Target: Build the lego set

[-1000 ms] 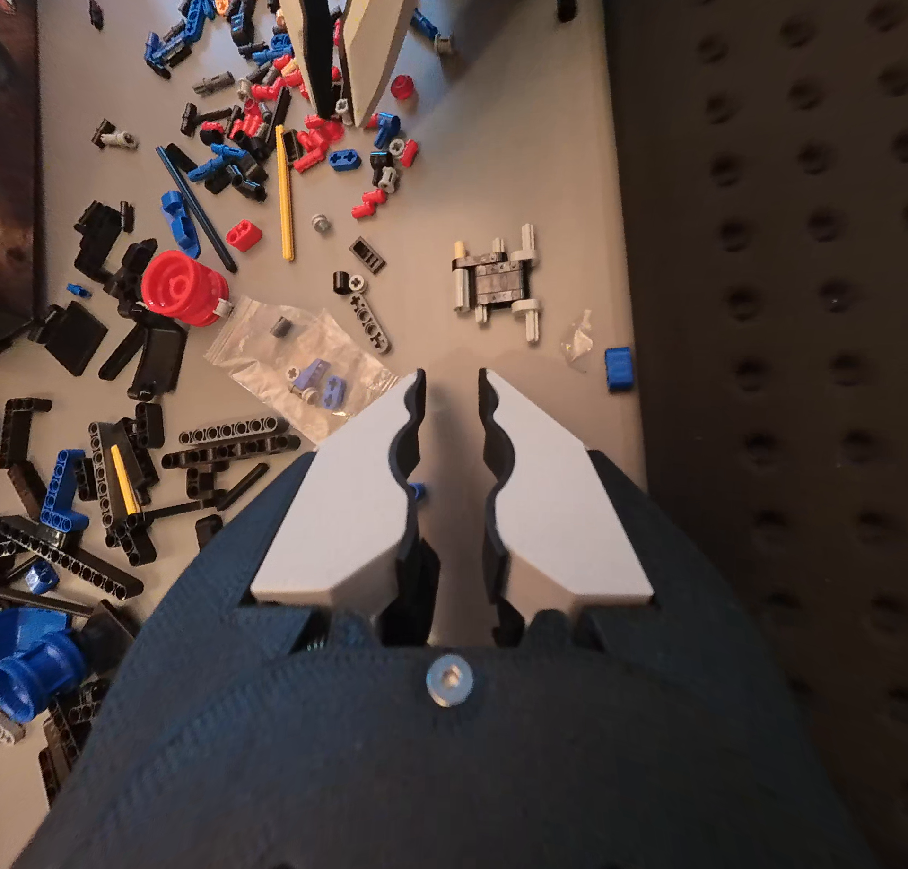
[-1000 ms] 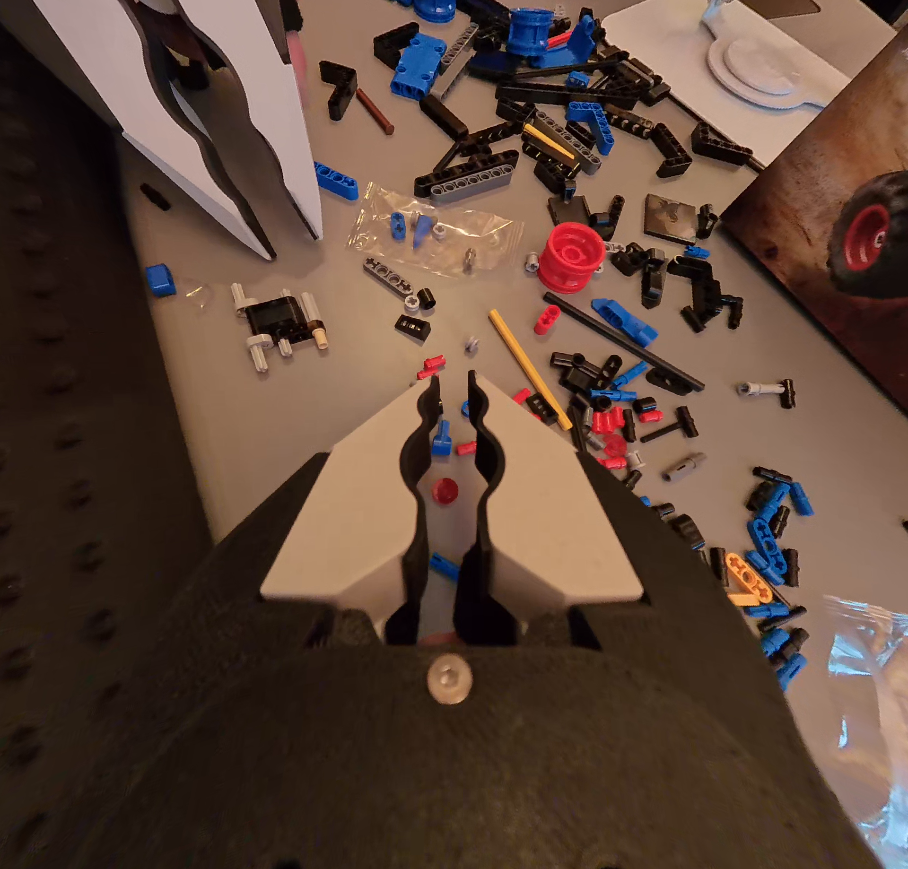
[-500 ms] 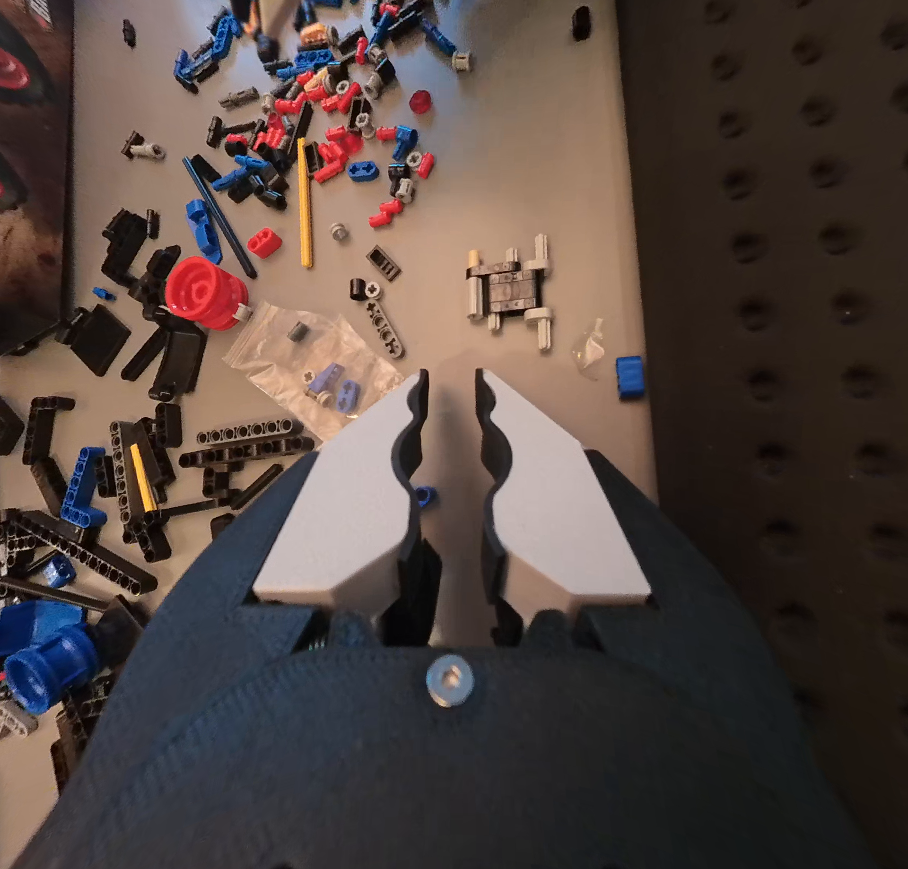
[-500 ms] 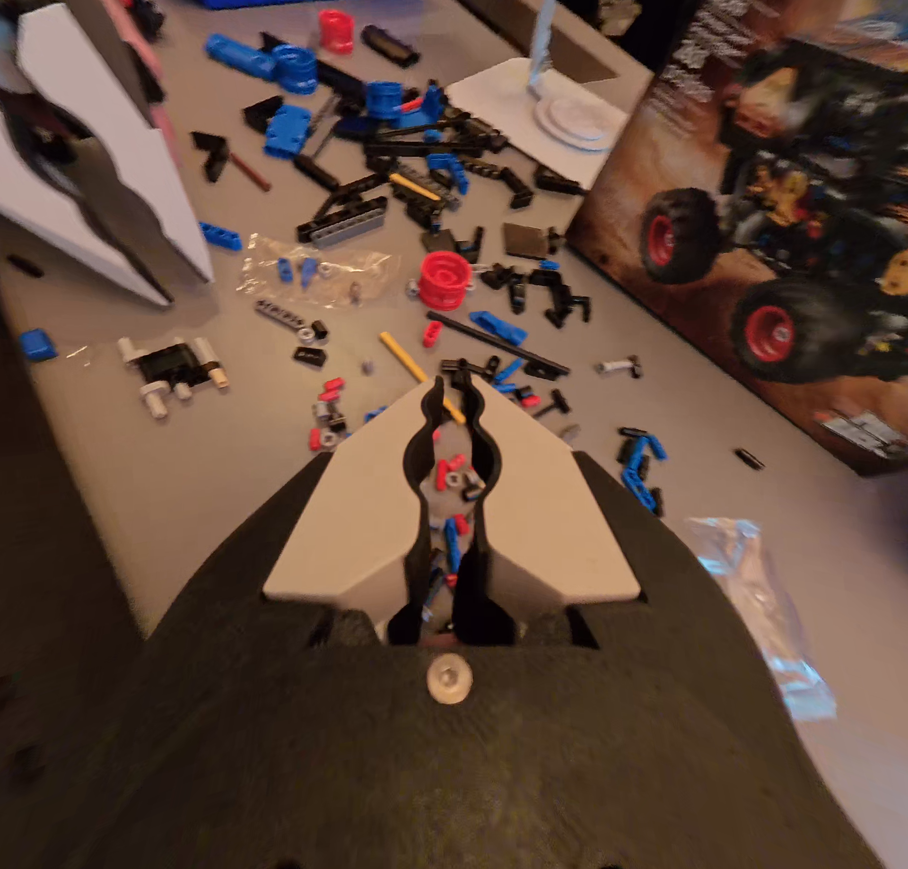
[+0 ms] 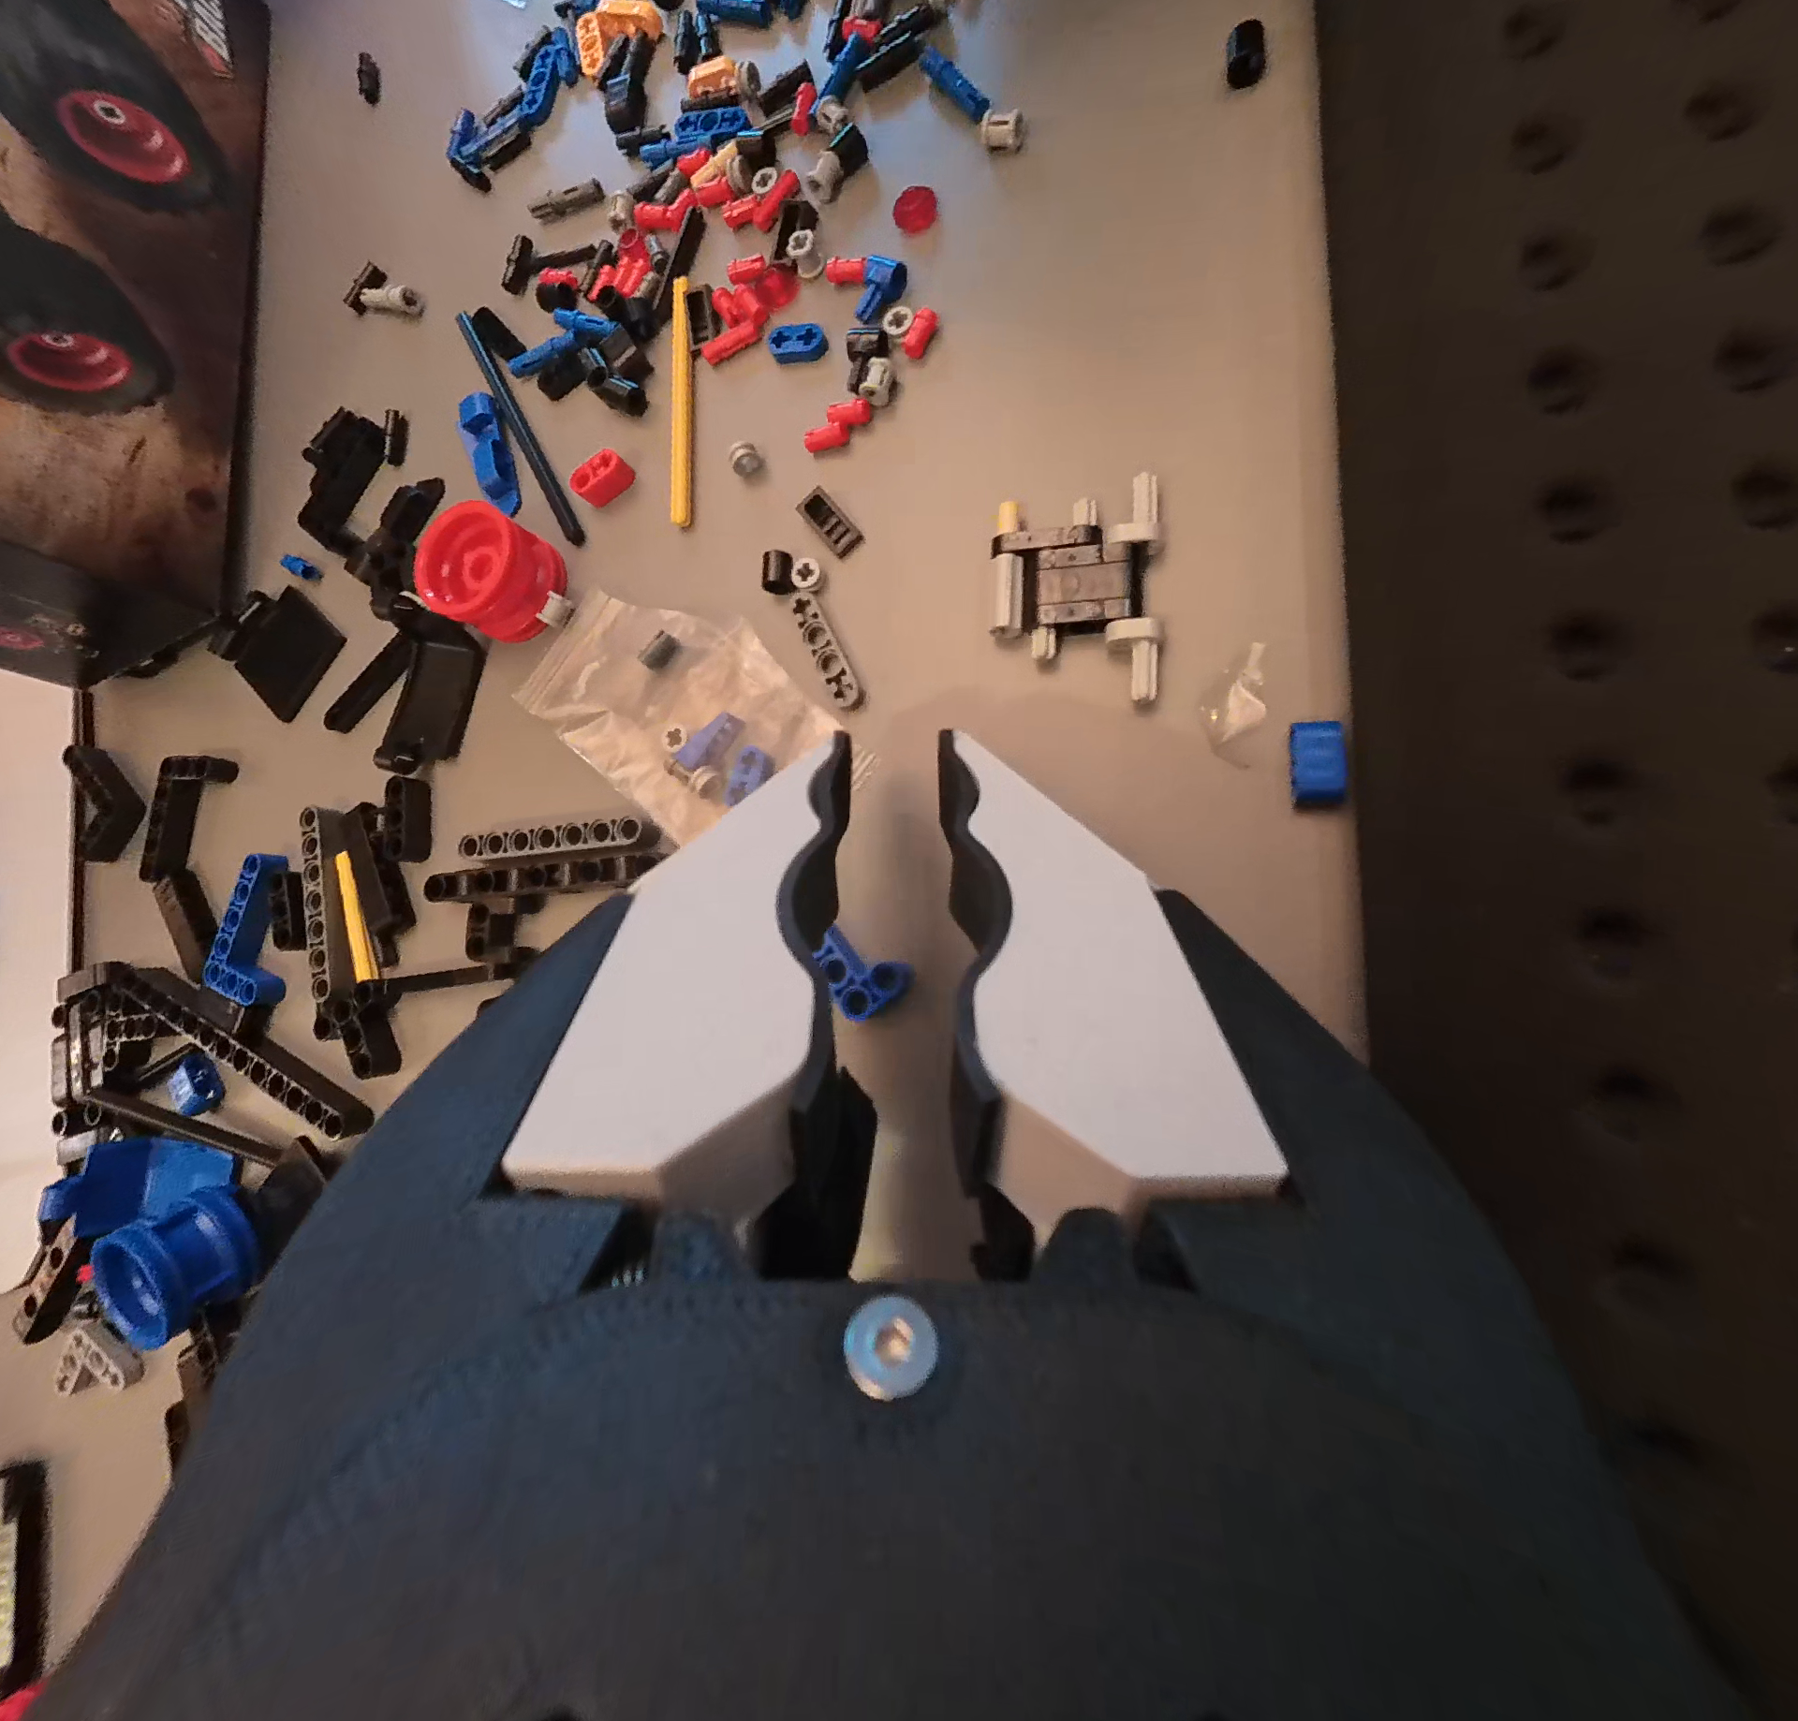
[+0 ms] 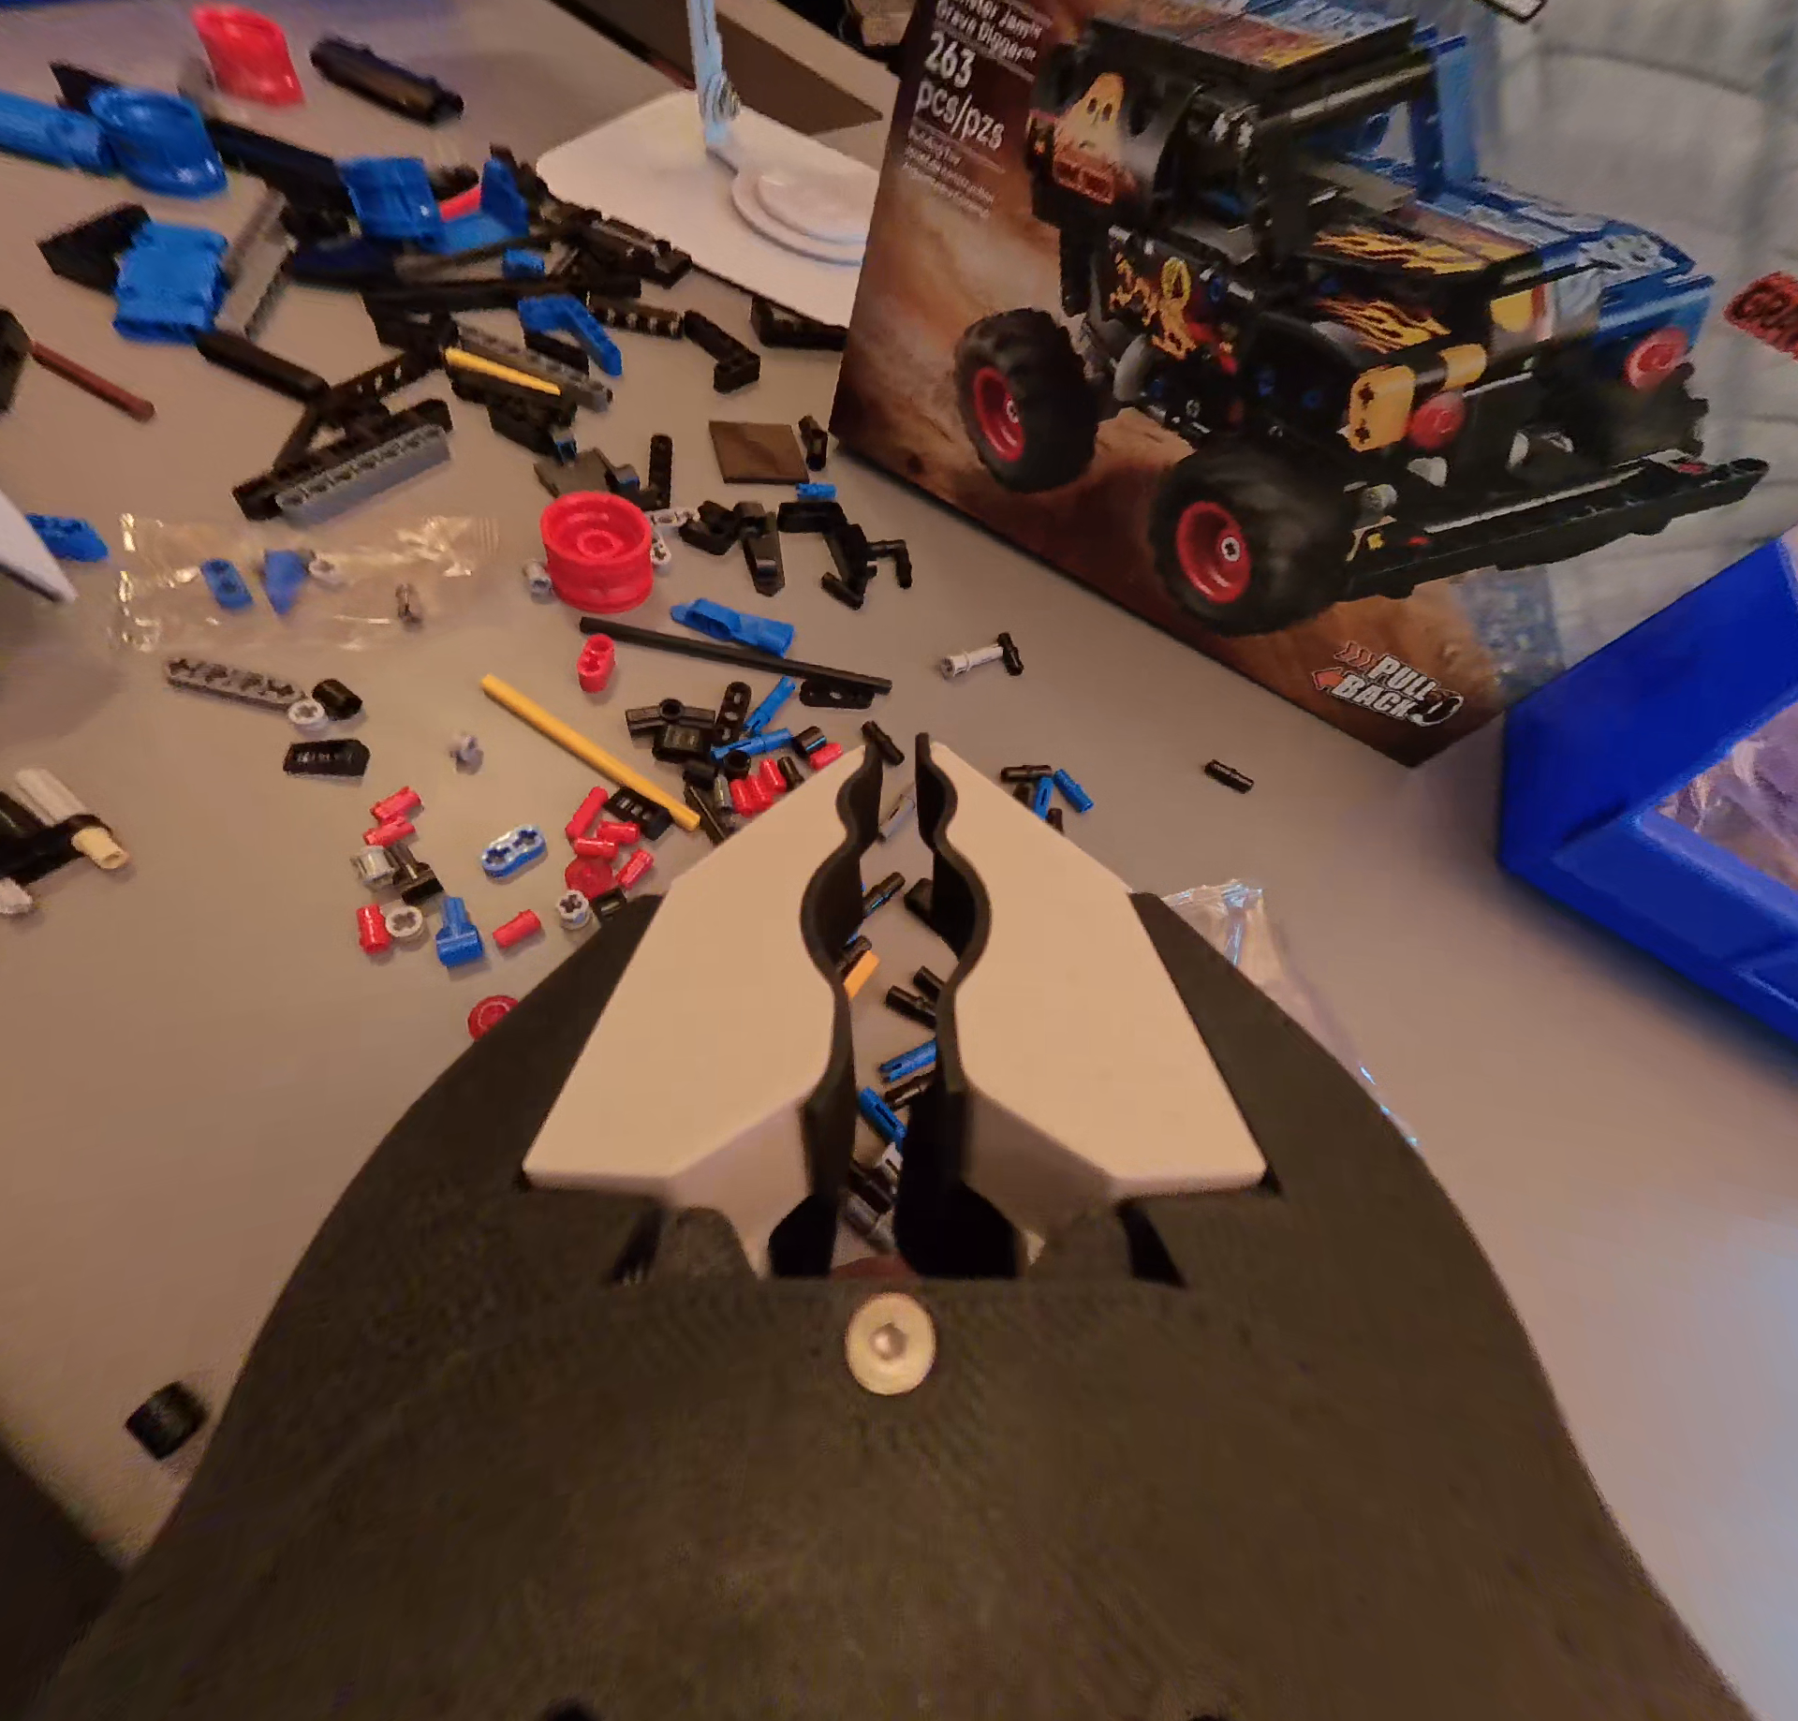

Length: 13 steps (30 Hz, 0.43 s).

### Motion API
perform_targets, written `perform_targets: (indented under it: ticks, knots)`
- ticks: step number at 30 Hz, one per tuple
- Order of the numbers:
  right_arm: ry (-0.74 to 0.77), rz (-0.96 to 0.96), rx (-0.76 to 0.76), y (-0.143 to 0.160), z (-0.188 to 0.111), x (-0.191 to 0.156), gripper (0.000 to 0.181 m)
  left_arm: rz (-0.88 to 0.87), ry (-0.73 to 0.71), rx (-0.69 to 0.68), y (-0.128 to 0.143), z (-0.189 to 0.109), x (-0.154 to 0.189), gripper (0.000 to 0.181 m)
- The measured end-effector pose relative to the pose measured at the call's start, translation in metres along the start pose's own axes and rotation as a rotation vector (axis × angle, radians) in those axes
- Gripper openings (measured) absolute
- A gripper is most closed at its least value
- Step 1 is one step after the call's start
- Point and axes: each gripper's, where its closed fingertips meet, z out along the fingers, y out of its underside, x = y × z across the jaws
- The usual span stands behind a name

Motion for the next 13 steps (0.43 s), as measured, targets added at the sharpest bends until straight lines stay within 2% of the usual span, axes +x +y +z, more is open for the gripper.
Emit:
perform_targets:
  ticks: [13]
  knots:
    - [-0.007, -0.117, -0.074, 0.013, 0.012, -0.012, 0.006, 0.017, -0.063, 0.01, -0.002, -0.004, -0.009, 0.016]
